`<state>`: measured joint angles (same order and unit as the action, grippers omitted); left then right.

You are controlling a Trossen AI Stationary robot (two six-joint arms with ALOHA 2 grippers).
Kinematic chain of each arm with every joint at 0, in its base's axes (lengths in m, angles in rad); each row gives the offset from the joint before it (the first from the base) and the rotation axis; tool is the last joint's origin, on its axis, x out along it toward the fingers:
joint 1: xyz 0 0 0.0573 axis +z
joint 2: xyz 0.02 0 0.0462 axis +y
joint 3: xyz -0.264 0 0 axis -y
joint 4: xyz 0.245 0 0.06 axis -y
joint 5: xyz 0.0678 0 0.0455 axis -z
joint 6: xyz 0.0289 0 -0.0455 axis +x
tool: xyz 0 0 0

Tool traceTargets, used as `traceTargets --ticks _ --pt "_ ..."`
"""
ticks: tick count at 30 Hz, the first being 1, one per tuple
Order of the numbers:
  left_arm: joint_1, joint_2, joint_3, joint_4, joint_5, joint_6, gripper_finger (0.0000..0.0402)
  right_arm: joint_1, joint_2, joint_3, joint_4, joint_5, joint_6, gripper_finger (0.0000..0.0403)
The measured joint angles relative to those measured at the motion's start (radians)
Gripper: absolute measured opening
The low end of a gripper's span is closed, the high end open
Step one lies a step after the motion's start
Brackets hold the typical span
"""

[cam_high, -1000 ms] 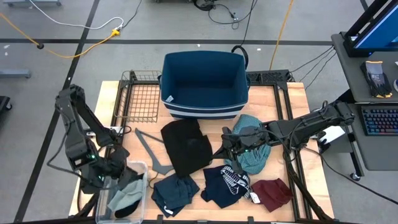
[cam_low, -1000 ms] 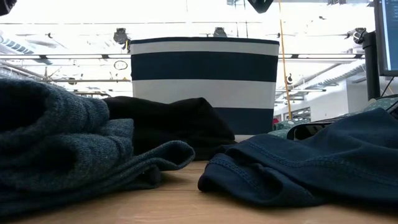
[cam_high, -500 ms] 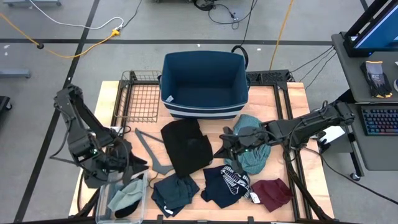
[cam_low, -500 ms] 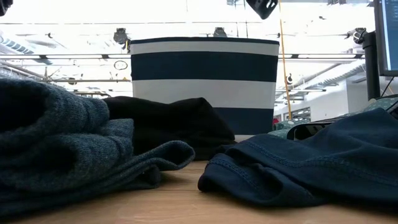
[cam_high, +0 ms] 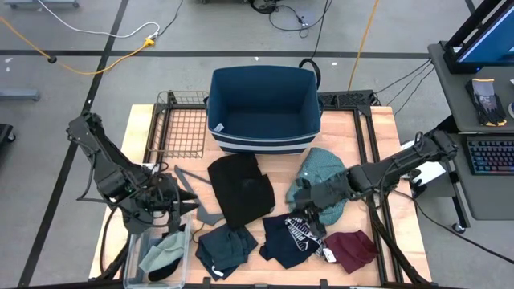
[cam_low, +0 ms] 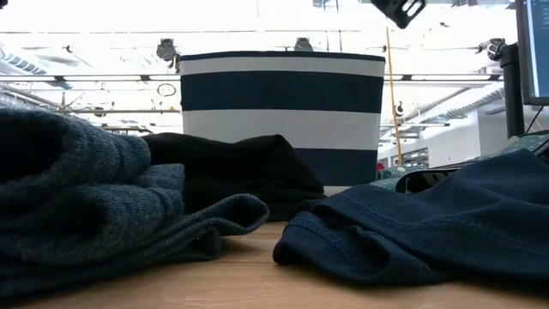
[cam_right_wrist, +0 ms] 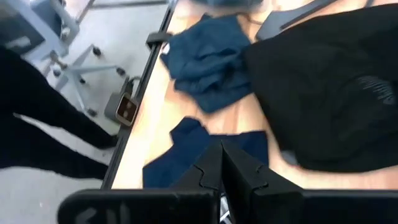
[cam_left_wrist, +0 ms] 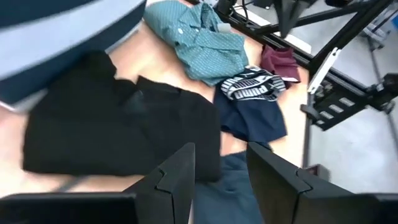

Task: Pick & Place Cloths
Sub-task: Put the red underwear into the gold wire basket

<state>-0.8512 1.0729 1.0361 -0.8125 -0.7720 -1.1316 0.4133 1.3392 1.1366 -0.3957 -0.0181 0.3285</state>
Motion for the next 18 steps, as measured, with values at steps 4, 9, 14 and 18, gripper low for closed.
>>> traceTargets --ticks 4,9,14,18 --pt "0.026 0.0 0.0 0.002 -0.036 0.096 0.0145 0.074 0.0 0.0 -0.035 0.077 0.0 0.0" --pt "0.05 0.0 0.0 0.002 -0.046 0.198 0.0145 0.157 0.0 0.0 -0.093 0.103 0.013 0.0" --pt "0.076 0.0 0.0 0.002 -0.048 0.259 0.0145 0.229 0.0 0.0 -0.176 0.096 0.099 0.0" --pt "0.098 0.0 0.0 0.002 -0.048 0.274 0.0145 0.279 0.0 0.0 -0.286 0.059 0.203 0.0"
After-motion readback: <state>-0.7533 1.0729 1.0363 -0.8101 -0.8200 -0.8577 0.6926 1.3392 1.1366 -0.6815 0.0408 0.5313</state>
